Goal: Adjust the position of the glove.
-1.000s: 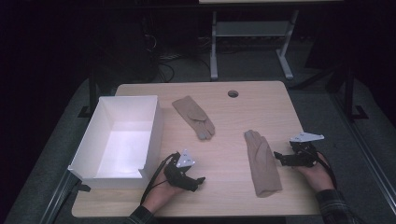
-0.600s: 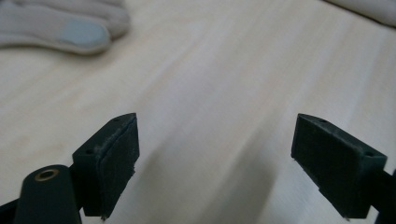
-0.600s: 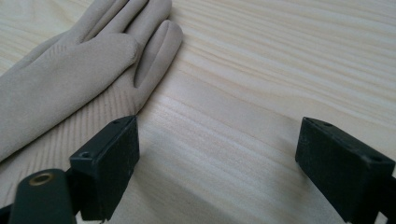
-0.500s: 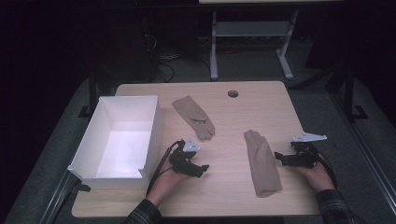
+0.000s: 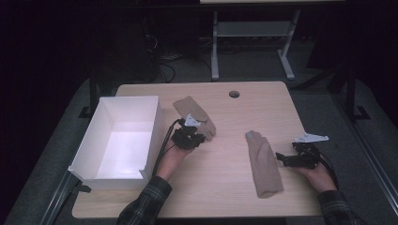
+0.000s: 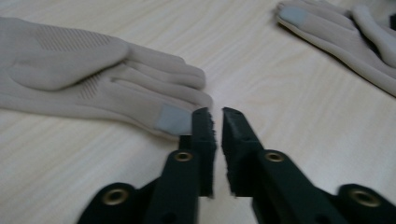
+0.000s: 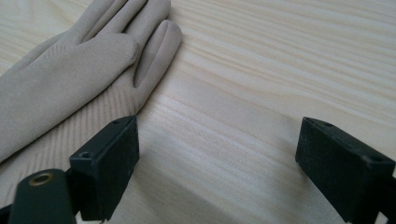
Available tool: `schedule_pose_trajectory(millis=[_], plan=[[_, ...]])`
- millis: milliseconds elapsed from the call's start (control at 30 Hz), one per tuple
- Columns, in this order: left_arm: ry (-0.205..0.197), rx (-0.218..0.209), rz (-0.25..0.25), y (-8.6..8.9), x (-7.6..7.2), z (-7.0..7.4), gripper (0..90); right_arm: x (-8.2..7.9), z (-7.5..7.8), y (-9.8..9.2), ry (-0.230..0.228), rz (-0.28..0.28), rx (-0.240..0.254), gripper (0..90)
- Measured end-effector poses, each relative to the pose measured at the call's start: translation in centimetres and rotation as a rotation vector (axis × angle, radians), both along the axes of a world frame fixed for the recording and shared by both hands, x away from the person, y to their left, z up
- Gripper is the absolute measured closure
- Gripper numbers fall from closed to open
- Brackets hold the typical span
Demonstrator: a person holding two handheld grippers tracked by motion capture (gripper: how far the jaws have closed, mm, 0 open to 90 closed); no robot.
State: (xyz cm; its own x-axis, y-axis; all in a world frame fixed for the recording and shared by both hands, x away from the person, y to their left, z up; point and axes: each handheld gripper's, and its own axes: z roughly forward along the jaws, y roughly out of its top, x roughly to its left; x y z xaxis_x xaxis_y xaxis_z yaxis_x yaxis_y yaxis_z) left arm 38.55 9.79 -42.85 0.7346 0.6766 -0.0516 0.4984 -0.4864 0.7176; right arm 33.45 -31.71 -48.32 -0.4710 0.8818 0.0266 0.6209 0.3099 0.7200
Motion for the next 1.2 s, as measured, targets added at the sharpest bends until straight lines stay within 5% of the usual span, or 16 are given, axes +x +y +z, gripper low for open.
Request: schedule_pose_trajectory(millis=[267, 467, 800, 1200], plan=[[-0.029, 0.046, 0.030, -1.1, 2.6, -1.3, 89.5, 0.0, 0.0, 0.0, 0.000, -0.001, 0.000, 13.1], [0.009, 0.089, 0.036, -1.5, 3.3, -3.0, 89.5, 0.0, 0.0, 0.0, 0.000, -0.001, 0.000, 13.1], [0.039, 0.072, 0.015, -1.3, 3.3, -3.3, 89.7, 0.0, 0.0, 0.0, 0.000, -0.002, 0.000, 13.1], [0.118, 0.034, -0.071, -1.5, 1.3, -3.1, 89.7, 0.0, 0.0, 0.1, 0.001, -0.006, 0.002, 13.1]])
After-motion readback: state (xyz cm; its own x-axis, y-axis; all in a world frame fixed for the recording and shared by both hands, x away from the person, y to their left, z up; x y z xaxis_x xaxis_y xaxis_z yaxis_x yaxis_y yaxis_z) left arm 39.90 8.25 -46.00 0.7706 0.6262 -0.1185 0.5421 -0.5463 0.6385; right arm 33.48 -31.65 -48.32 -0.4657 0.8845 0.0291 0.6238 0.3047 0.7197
